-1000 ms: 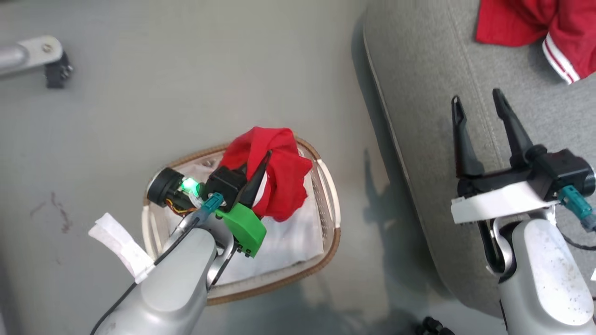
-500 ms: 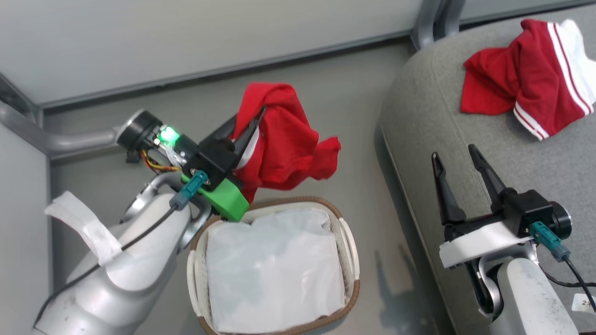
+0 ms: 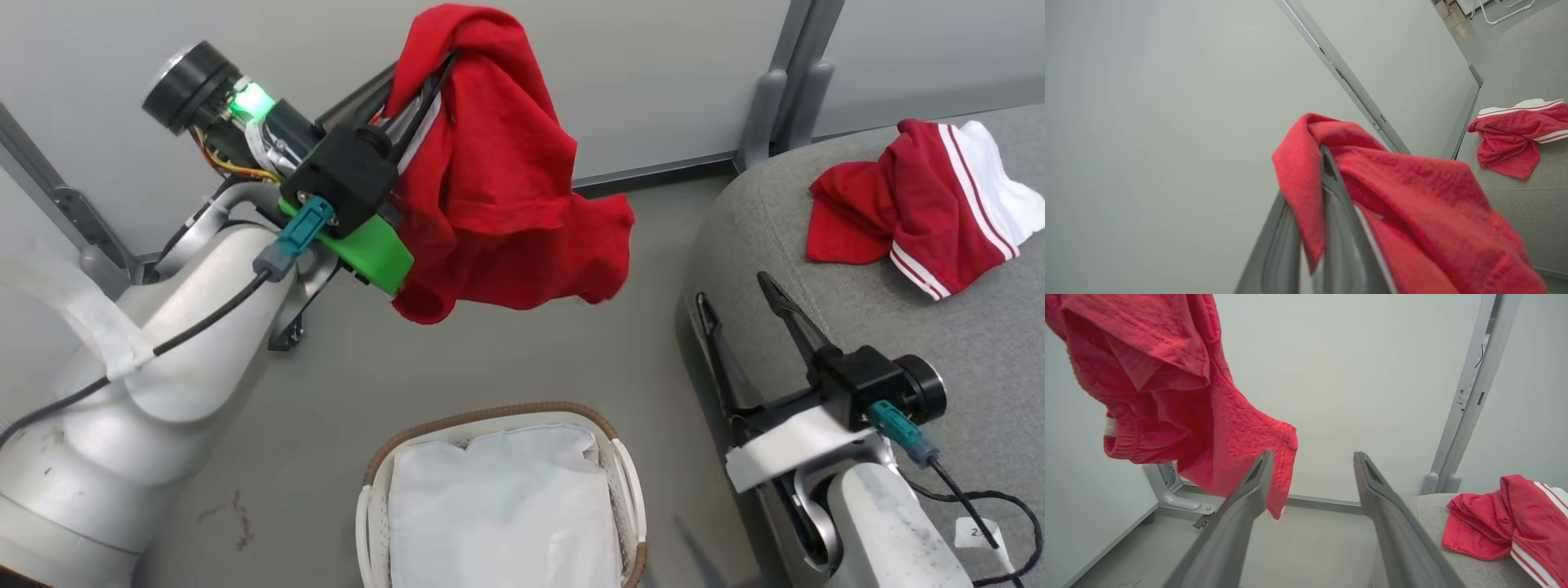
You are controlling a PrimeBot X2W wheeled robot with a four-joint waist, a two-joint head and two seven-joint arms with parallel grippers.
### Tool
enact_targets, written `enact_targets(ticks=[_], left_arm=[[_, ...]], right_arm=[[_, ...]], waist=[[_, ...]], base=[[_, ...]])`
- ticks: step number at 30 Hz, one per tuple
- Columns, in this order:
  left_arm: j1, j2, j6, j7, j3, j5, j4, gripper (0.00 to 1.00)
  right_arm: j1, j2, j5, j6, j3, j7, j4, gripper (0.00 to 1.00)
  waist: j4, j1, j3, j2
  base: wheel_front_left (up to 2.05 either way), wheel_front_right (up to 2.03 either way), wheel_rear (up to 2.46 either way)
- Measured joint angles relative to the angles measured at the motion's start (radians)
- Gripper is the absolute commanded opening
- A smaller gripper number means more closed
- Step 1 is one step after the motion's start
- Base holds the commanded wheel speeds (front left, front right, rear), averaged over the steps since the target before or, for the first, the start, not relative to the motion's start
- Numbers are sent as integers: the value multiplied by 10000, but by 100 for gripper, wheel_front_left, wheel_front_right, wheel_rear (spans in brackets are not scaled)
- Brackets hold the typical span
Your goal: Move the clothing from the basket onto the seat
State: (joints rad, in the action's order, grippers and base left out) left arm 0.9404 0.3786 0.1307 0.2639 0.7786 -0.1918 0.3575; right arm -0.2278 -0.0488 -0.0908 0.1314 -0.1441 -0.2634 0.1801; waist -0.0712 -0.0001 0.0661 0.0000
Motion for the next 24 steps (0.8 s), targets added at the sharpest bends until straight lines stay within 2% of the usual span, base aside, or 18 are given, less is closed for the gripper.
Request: enact_targets(ticks=[11,17,24], left_arm=[[366,-12,0,0,182,-280,-612,0],[336,-240,2,0,303,-282,-949,0],[207,-564,2,2,418,-368,-1112,0]], right_arm=[[-1290,0,740,0,-1369,0,472,100],[-2582,-12,1264,0,-1952,0,1666,100],[-3870,-311,1306,0,-2604,0,3350,100]], waist=[[152,0,-255,0],[293,0,-343,0],[481,0,-424,0]], base=[[0,0,0],[0,0,0],[0,0,0]])
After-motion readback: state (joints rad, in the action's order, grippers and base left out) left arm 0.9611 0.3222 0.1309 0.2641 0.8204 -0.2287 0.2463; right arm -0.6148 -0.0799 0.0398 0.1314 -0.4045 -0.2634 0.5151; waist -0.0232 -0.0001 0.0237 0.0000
